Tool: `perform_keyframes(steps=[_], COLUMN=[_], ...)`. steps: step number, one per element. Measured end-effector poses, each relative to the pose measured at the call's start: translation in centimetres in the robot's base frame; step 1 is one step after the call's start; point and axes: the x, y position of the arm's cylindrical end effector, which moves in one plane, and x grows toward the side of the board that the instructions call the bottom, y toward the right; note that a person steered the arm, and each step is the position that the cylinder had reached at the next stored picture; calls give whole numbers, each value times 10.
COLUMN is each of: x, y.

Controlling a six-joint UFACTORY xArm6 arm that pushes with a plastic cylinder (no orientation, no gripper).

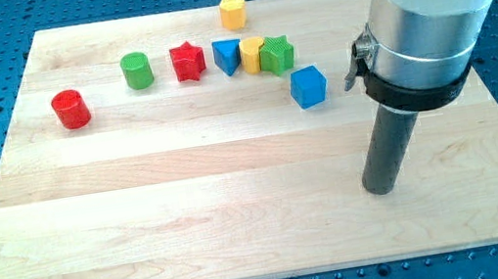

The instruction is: Push the hexagon in between red star and triangle

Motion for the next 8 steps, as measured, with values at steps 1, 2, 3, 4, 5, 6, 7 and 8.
perform_keyframes(steps=[1,2,3,4,5,6,7,8], x=[0,0,0,-2,-46,-91,-144,-234], y=[-1,-4,-4,-4,17,63,97,97])
